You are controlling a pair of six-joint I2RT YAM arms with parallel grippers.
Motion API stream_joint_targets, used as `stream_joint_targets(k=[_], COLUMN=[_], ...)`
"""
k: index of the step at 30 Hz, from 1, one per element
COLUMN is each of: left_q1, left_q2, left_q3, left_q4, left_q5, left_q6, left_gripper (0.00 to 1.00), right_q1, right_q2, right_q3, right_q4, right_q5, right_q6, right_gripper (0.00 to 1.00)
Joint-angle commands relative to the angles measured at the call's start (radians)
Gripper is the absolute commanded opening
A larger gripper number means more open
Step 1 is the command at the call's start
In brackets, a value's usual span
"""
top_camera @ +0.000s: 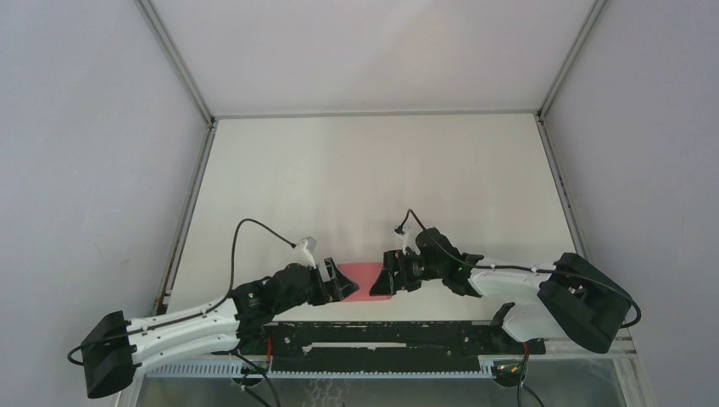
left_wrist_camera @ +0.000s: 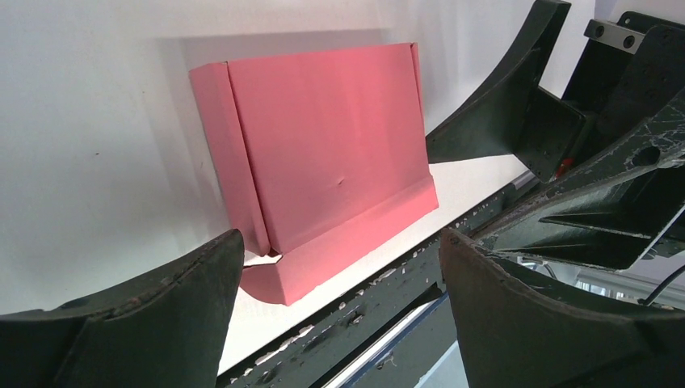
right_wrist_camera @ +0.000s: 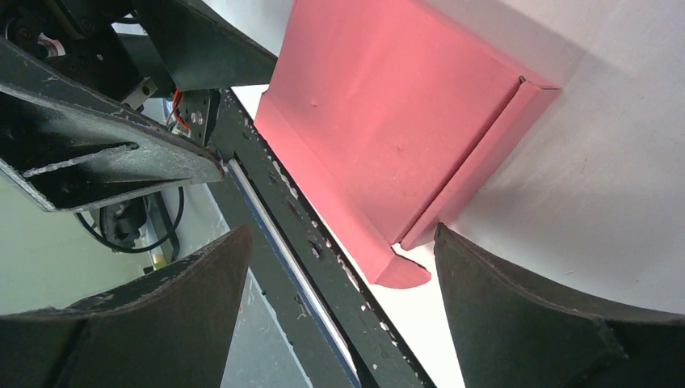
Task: Fold the paper box
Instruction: Close the paper box at the center of the board.
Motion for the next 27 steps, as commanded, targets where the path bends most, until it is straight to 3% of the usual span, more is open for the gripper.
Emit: stream_joint_targets(k=[1, 12, 27], left_q1=[-0.006, -0.006, -0.007], left_q2=[-0.002, 0.020, -0.020], left_q3=[-0.019, -0.018, -0.005], left_q4=[0.046, 0.080, 0.079], left_q5=[0.006, 0.023, 0.043], left_q6=[-0.017, -0.012, -0.020], left_gripper=[0.94, 0.94, 0.94], right_q1=[0.010, 0.011, 0.012], right_q2=[0.006, 0.034, -0.050], right_q3=[0.008, 0.007, 0.008], right_q4=[0.066, 0.115, 0.068], right_q5=[0.000, -0.026, -0.037], right_q6=[0.012, 0.025, 0.034], right_gripper=[0.92, 0.92, 0.92])
